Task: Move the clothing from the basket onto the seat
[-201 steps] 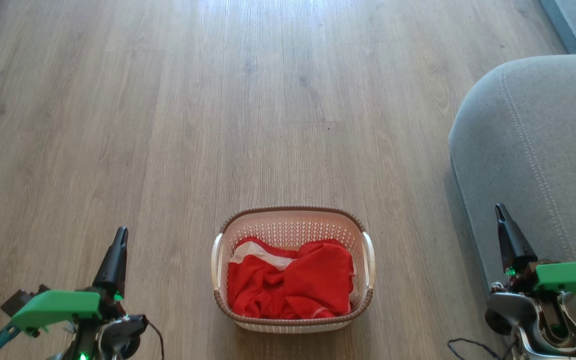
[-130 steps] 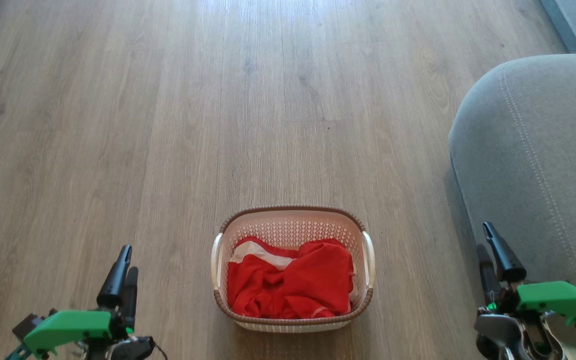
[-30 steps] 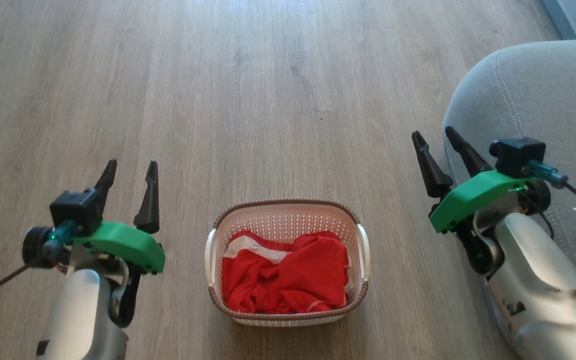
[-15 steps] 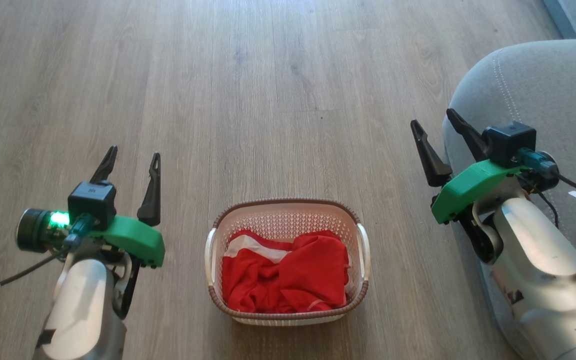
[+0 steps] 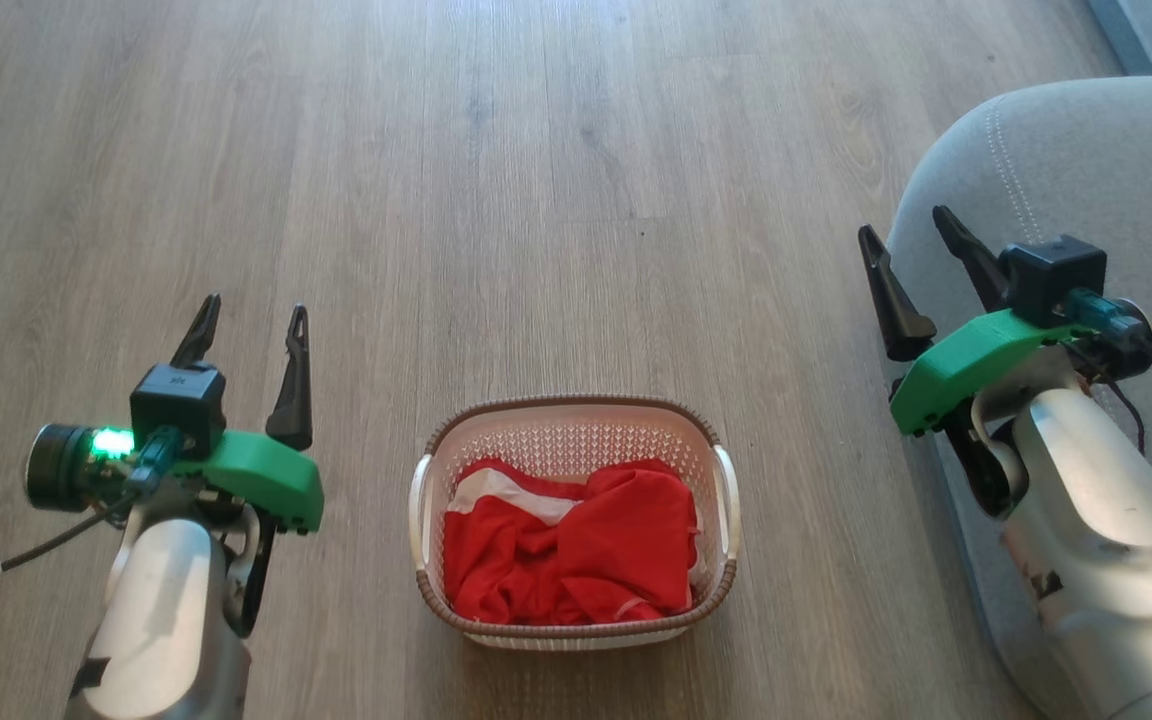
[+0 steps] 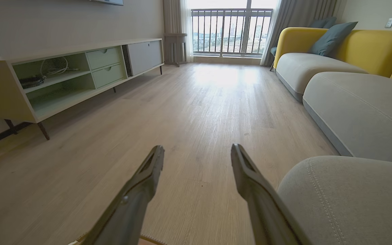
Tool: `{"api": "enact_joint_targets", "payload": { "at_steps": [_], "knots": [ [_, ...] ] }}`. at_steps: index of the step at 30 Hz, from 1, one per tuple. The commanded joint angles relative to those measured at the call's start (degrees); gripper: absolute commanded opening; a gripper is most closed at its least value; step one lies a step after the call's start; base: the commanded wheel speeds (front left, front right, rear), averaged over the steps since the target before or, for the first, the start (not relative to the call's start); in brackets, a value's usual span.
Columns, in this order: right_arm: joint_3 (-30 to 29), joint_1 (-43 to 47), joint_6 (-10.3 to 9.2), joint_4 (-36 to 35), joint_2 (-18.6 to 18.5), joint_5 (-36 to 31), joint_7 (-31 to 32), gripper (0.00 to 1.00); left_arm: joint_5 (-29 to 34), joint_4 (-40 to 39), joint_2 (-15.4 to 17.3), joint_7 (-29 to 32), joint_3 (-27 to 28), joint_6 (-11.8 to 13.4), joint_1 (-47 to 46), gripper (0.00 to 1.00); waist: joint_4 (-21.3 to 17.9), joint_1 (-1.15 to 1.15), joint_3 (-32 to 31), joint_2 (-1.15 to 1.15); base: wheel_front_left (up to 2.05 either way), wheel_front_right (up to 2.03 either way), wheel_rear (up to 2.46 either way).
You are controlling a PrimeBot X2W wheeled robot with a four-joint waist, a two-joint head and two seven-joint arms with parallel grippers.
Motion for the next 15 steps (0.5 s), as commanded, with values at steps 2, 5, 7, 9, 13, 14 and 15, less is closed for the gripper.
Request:
{"api": "enact_joint_targets", "payload": {
  "at_steps": [2,5,7,9,13,14,15],
  "knots": [
    [-0.16,-2.12,-0.01,-1.51,0.87,-0.96,-0.60,1.00,0.39,-1.53,1.58,-0.56,2.24,0.53,-2.82,1.00,-0.02,0.00,0.11,0.00,0.00,0.00,0.00],
    [-1.31,-1.96,-0.01,-1.65,1.20,-1.63,-0.60,1.00,0.43,-1.29,1.47,-0.56,2.37,0.98,-2.81,1.00,-0.10,0.00,0.41,0.00,0.00,0.00,0.00],
    [-1.95,-1.93,-0.01,-1.71,1.27,-1.95,-0.60,1.00,0.44,-1.18,1.38,-0.56,2.39,1.19,-2.89,1.00,-0.14,0.00,0.83,0.00,0.00,0.00,0.00],
    [-2.22,-1.96,-0.01,-1.73,1.33,-2.08,-0.60,1.00,0.43,-1.11,1.34,-0.56,2.41,1.30,-2.96,1.00,-0.18,0.00,1.04,0.00,0.00,0.00,0.00],
    [-2.93,-2.06,-0.01,-2.21,1.57,-2.64,-0.60,1.00,0.38,-0.93,1.10,-0.56,2.30,1.46,-3.20,1.00,-0.37,0.00,2.08,0.00,0.00,0.00,0.00],
    [-3.09,-2.13,-0.01,-2.42,1.63,-2.79,-0.60,1.00,0.32,-0.90,1.01,-0.56,2.25,1.45,-3.25,1.00,-0.44,0.00,2.46,0.00,0.00,0.00,0.00],
    [-3.29,-2.26,-0.01,-2.76,1.68,-2.94,-0.60,1.00,0.26,-0.89,0.90,-0.56,2.20,1.43,-3.34,1.00,-0.51,0.00,2.93,0.00,0.00,0.00,0.00]
  ]
}}
